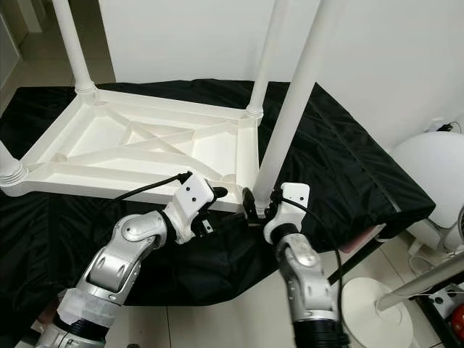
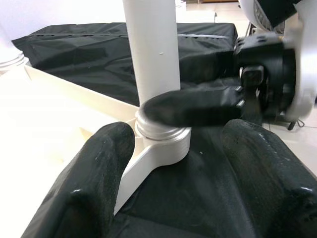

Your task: Building children table

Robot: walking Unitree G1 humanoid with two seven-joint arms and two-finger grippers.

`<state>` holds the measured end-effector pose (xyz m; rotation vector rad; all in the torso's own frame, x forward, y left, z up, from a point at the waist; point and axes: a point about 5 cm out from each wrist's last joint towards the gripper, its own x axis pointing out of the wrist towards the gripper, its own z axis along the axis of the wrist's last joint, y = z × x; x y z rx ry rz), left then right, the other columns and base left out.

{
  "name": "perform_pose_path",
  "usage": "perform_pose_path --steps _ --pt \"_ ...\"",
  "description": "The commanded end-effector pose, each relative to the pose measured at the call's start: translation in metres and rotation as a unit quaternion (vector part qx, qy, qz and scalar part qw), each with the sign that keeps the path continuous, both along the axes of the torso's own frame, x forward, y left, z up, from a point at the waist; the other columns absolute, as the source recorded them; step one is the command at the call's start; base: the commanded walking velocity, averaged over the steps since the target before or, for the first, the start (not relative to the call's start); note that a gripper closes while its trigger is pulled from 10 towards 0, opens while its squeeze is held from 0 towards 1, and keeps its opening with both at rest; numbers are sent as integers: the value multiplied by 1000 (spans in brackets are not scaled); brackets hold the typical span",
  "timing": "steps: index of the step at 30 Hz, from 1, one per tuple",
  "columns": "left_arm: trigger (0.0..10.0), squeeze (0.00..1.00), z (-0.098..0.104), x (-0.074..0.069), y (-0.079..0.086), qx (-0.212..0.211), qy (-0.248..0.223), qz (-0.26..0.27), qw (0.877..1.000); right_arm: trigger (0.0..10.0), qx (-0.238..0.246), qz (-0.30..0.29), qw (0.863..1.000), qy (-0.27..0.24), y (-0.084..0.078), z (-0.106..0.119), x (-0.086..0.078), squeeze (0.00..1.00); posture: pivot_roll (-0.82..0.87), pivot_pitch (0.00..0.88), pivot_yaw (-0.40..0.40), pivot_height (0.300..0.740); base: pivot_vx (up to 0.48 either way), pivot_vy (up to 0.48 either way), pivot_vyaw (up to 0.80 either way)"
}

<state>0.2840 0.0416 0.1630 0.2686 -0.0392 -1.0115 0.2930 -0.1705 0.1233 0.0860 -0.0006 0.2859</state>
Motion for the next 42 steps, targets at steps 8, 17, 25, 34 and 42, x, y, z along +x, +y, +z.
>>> perform_pose_path --steps 8,17,25,34,42 --pt "10000 0 1 6 1 -3 -9 38 999 10000 -39 57 997 -23 -19 8 13 0 -28 6 -62 740 0 0 0" --pt "10000 0 4 8 1 -4 -13 40 999 10000 -85 173 981 -20 -12 15 38 0 -21 1 -61 740 0 0 0" --pt "10000 0 5 9 2 -5 -16 43 999 0 -104 216 971 2 -4 8 44 0 -13 0 -66 740 0 0 0" --pt "10000 0 5 10 2 -8 -17 48 999 0 -108 242 963 40 -13 -8 38 0 -17 0 -68 740 0 0 0" --pt "10000 0 5 9 1 -8 -16 45 999 10000 -89 228 969 41 -17 -11 36 0 -18 1 -69 740 0 0 0"
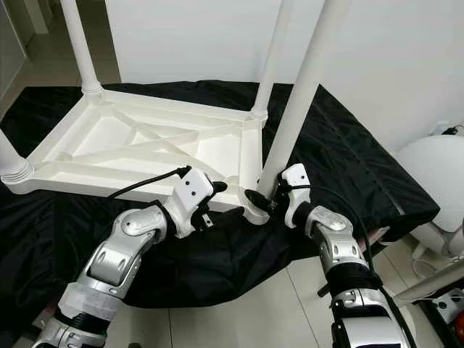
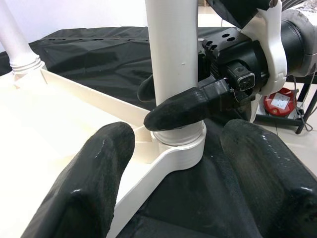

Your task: Building children table

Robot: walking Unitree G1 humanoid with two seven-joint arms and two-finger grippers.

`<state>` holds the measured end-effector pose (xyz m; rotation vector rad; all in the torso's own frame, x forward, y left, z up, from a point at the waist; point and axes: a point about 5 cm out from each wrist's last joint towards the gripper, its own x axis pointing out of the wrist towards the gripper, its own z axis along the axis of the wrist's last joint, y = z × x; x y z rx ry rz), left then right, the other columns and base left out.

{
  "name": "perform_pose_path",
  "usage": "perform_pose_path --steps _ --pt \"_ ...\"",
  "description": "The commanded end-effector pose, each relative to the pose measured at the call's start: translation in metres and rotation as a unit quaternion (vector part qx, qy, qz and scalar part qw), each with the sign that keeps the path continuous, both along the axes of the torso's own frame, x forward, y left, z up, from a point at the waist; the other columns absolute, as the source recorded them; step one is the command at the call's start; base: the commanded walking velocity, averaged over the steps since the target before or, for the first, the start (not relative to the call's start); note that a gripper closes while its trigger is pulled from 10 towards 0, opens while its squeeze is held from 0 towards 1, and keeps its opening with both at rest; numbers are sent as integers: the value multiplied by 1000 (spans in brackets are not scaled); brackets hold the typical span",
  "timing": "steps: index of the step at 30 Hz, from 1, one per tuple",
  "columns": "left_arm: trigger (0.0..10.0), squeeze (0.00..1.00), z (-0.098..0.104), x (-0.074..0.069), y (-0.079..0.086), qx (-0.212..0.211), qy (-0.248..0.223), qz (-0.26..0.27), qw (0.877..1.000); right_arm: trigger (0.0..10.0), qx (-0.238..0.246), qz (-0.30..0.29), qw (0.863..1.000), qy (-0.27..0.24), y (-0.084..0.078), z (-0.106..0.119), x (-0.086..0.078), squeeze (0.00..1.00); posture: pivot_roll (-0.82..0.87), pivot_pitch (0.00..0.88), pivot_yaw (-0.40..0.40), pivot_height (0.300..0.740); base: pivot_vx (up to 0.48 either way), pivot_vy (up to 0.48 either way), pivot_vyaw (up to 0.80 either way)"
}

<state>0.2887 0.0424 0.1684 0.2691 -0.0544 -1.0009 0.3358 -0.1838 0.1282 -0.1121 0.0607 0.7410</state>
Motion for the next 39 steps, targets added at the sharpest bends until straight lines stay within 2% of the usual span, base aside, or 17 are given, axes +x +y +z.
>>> perform_pose_path --steps 1,3,6,8,11,15,22,23,25,26,27,28,29,30,39 --pt "10000 0 0 5 0 -5 -9 41 999 10000 1 -2 999 36 -3 -16 -7 0 -18 1 -69 740 0 0 0" --pt "10000 0 -1 4 1 -5 -8 41 999 10000 18 -42 998 46 -1 -19 -9 0 -18 8 -73 740 0 0 0" --pt "10000 0 -1 3 1 -5 -7 41 999 10000 22 -63 997 49 0 -19 -9 0 -20 9 -73 740 0 0 0" --pt "10000 0 -2 3 0 -5 -5 40 999 10000 43 -114 991 47 5 -18 -8 0 -23 12 -75 740 0 0 0" --pt "10000 0 -2 2 0 -5 -4 40 999 10000 55 -133 988 47 7 -18 -9 0 -23 12 -75 740 0 0 0" --pt "10000 0 -4 0 0 -5 -3 38 999 10000 92 -218 970 59 21 -19 -11 0 -21 12 -79 740 0 0 0" --pt "10000 0 -5 -1 -1 -5 -2 37 999 10000 112 -273 954 62 40 -21 -20 0 -18 7 -85 740 0 0 0" --pt "10000 0 -5 -1 -1 -5 -2 37 999 10000 118 -298 945 66 46 -22 -23 0 -16 4 -87 740 0 0 0" --pt "10000 0 -5 -1 -1 -5 -2 37 999 10000 118 -298 945 66 46 -22 -23 0 -16 4 -87 740 0 0 0" --pt "10000 0 -5 -1 -1 -5 -1 36 999 10000 121 -340 931 62 50 -22 -25 0 -15 3 -89 740 0 0 0" --pt "10000 0 -5 -1 -1 -6 -2 36 999 10000 123 -390 910 60 52 -22 -27 0 -12 0 -91 740 0 0 0" --pt "10000 0 -5 -1 -1 -6 -2 36 999 10000 123 -390 910 60 52 -22 -27 0 -12 0 -91 740 0 0 0" --pt "10000 0 -5 -1 -2 -6 -2 36 999 10000 129 -424 894 60 56 -21 -29 0 -12 0 -93 740 0 0 0" --pt "10000 0 -5 -1 -2 -5 -2 36 999 10000 133 -442 885 61 58 -21 -30 0 -12 0 -93 740 0 0 0" --pt "10000 0 -5 -2 -3 -6 -3 34 999 10000 132 -416 899 44 60 -13 -28 0 -9 0 -95 740 0 0 0"
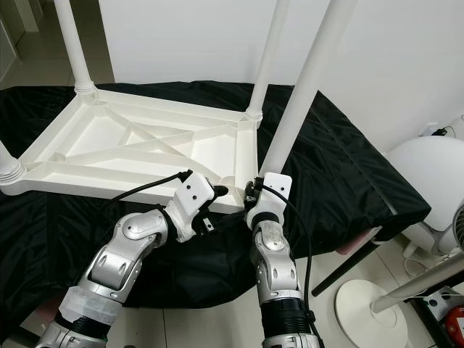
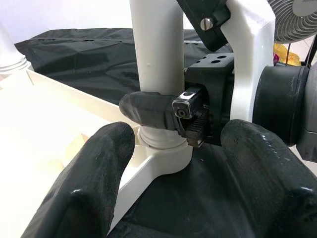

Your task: Building children table

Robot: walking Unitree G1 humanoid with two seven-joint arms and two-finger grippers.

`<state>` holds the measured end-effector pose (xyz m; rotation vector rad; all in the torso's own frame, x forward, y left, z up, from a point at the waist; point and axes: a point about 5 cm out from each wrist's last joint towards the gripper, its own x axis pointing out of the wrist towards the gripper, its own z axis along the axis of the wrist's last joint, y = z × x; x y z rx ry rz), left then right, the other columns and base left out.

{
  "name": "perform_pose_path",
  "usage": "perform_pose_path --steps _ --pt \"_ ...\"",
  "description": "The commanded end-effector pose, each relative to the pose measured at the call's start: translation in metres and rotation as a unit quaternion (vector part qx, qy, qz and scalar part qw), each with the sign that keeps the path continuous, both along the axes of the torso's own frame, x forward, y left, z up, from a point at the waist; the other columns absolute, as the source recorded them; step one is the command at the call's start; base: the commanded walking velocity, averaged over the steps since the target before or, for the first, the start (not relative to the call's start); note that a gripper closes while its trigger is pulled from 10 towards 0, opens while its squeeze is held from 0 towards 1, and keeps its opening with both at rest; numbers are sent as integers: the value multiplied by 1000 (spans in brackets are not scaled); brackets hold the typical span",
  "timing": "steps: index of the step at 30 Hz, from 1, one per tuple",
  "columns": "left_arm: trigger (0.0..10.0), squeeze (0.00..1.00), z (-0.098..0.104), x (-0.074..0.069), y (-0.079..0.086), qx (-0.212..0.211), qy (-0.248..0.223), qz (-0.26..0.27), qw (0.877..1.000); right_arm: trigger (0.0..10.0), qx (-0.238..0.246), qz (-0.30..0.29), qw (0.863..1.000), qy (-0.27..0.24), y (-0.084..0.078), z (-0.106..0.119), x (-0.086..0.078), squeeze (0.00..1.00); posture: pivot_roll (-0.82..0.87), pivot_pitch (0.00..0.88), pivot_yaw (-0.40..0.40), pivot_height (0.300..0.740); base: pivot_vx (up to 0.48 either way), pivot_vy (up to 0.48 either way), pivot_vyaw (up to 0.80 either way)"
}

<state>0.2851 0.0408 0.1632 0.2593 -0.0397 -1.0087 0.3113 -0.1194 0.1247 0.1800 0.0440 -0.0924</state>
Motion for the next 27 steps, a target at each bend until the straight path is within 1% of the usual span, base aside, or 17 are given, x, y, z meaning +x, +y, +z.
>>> perform_pose_path --steps 1,9,11,12,13,14,15,18,19,20,21,23,24,25,26,27 --pt "10000 0 0 2 -1 -5 -12 38 999 10000 15 0 1000 17 -5 -8 -5 1000 -4 0 -99 740 0 0 0" --pt "10000 0 0 2 0 -5 -13 40 999 10000 21 18 1000 2 -8 -3 -9 1000 -5 0 -99 740 0 0 0" --pt "10000 0 0 2 0 -4 -13 40 999 10000 15 28 999 -7 -10 -1 -10 1000 -7 0 -96 740 0 0 0" --pt "10000 0 0 2 0 -4 -13 40 999 10000 12 42 999 -11 -16 -1 -13 1000 -7 0 -96 740 0 0 0" --pt "10000 0 0 2 0 -4 -13 40 999 10000 12 42 999 -11 -16 -1 -13 1000 -7 0 -96 740 0 0 0" --pt "10000 0 0 2 0 -5 -14 40 999 10000 10 68 998 -11 -23 -4 -16 0 -14 0 -91 740 0 0 0" --pt "10000 0 0 3 0 -5 -14 40 999 10000 5 88 996 -10 -29 -6 -18 0 -15 0 -89 740 0 0 0" --pt "10000 0 1 3 0 -4 -14 40 999 10000 3 99 995 -9 -32 -8 -19 0 -15 0 -89 740 0 0 0" --pt "10000 0 1 3 0 -5 -15 40 999 10000 -6 121 993 -12 -36 -9 -19 0 -15 0 -89 740 0 0 0" --pt "10000 0 1 3 0 -5 -15 40 999 10000 -6 121 993 -12 -36 -9 -19 0 -15 0 -89 740 0 0 0" --pt "10000 0 1 4 0 -4 -15 39 999 10000 -16 145 989 -15 -41 -9 -18 0 -18 0 -83 740 0 0 0" --pt "10000 0 1 4 0 -4 -15 39 999 10000 -16 145 989 -15 -41 -9 -18 0 -18 0 -83 740 0 0 0" --pt "10000 0 1 4 0 -4 -15 39 999 10000 -22 162 986 -16 -44 -9 -18 0 -18 0 -83 740 0 0 0" --pt "10000 0 1 4 0 -4 -15 39 999 10000 -22 162 986 -16 -44 -9 -18 0 -18 0 -83 740 0 0 0" --pt "10000 0 2 5 0 -4 -16 39 999 10000 -54 214 975 -27 -52 -6 -14 0 -22 0 -72 740 0 0 0" --pt "10000 0 2 5 0 -4 -16 39 999 10000 -54 214 975 -27 -52 -6 -14 0 -22 0 -72 740 0 0 0"
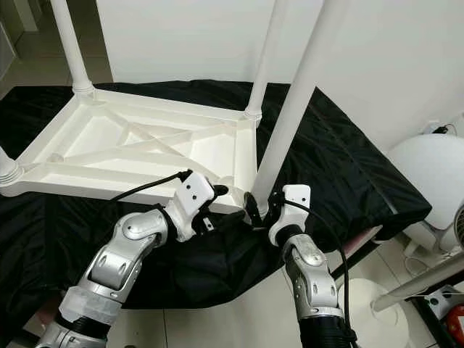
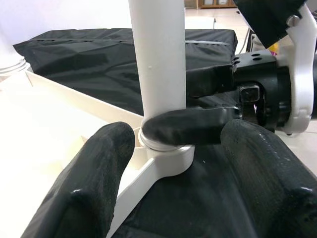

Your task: Building children table

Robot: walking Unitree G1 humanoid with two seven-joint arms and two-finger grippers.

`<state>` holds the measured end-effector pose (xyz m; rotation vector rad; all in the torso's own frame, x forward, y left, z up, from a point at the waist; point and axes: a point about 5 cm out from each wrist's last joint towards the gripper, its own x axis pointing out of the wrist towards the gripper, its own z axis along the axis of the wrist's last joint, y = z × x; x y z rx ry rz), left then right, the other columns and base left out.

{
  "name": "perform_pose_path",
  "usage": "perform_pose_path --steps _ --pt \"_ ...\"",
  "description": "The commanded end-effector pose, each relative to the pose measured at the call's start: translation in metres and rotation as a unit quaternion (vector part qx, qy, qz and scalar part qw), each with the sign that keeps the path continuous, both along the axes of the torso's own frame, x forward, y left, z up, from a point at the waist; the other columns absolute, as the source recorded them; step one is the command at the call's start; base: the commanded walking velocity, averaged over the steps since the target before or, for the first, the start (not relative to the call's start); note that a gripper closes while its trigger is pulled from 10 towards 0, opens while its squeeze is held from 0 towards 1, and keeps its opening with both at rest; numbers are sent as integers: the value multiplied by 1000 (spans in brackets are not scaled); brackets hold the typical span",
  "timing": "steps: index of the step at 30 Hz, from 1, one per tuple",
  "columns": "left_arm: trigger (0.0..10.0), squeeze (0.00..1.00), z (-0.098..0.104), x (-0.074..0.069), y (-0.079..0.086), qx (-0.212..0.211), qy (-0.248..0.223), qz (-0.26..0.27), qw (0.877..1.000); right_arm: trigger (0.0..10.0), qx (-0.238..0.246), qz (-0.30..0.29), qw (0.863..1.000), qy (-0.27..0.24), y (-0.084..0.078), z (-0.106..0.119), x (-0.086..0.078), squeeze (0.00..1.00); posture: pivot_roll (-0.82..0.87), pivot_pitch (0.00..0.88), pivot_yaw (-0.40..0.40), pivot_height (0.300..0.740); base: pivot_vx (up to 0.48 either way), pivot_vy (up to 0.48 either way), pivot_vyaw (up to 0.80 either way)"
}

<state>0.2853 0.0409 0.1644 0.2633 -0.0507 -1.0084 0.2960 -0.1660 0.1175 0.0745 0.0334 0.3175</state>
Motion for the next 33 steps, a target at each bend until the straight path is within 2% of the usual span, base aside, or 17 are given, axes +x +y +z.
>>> perform_pose_path --steps 1,7,9,13,18,24,25,33 --pt "10000 0 1 5 0 -3 -10 39 999 10000 -15 25 1000 -12 -7 2 2 0 -22 0 -72 740 0 0 0" --pt "10000 0 2 5 -1 -3 -10 37 999 10000 -45 70 996 -19 -15 8 10 0 -28 0 -62 740 0 0 0" --pt "10000 0 3 6 -1 -2 -12 35 999 10000 -66 104 992 -22 -19 13 17 0 -28 0 -61 740 0 0 0" --pt "10000 0 3 6 -1 -1 -12 35 999 10000 -71 111 991 -21 -19 14 19 0 -28 0 -61 740 0 0 0" --pt "10000 0 4 7 -2 -3 -14 36 999 10000 -115 171 978 -11 -16 13 32 0 -19 0 -66 740 0 0 0" --pt "10000 0 4 7 -2 -3 -15 37 999 9922 -127 192 973 -1 -14 10 36 0 -18 0 -68 740 0 0 0" --pt "10000 0 4 7 0 -3 -16 41 999 0 -140 204 969 8 -13 4 36 0 -3 0 -78 740 0 0 0" --pt "10000 0 4 7 1 -5 -16 48 999 0 -141 234 962 24 -11 -7 33 0 0 0 -82 740 0 0 0"
